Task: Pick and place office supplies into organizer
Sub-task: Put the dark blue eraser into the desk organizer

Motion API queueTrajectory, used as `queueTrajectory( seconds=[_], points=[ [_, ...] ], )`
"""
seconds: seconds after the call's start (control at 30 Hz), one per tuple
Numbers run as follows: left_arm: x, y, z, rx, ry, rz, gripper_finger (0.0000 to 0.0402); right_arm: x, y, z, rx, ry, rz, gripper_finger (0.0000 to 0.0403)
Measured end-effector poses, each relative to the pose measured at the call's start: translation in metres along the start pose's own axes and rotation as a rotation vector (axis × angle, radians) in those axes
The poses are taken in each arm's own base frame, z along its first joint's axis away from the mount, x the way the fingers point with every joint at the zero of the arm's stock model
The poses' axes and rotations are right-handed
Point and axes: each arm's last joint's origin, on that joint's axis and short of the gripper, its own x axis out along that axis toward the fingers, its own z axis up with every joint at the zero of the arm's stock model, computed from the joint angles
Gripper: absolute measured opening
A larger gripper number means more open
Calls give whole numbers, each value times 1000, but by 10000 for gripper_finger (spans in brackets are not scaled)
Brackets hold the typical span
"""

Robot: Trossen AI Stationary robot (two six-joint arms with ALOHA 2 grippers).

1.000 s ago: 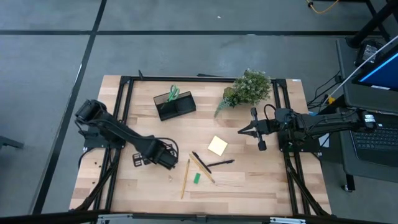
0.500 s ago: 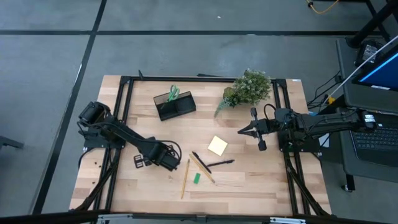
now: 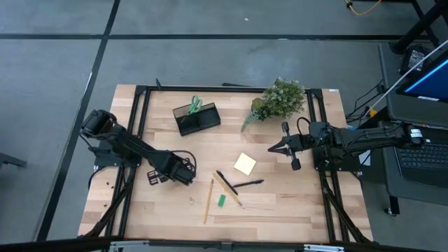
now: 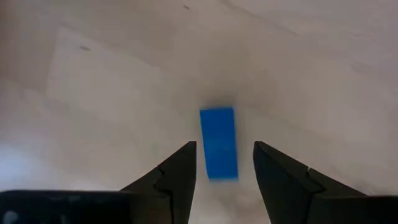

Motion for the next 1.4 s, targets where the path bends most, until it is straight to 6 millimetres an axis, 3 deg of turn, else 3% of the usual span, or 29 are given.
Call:
queueTrajectory(
  seconds=[0.6,1.4],
  points=[
    [15,-1,8,-41,39,10,152,0,0,-1,-4,9,2,17],
    [14,-2,6,-28,66,15,152,0,0,-1,-4,9,1,17]
  ],
)
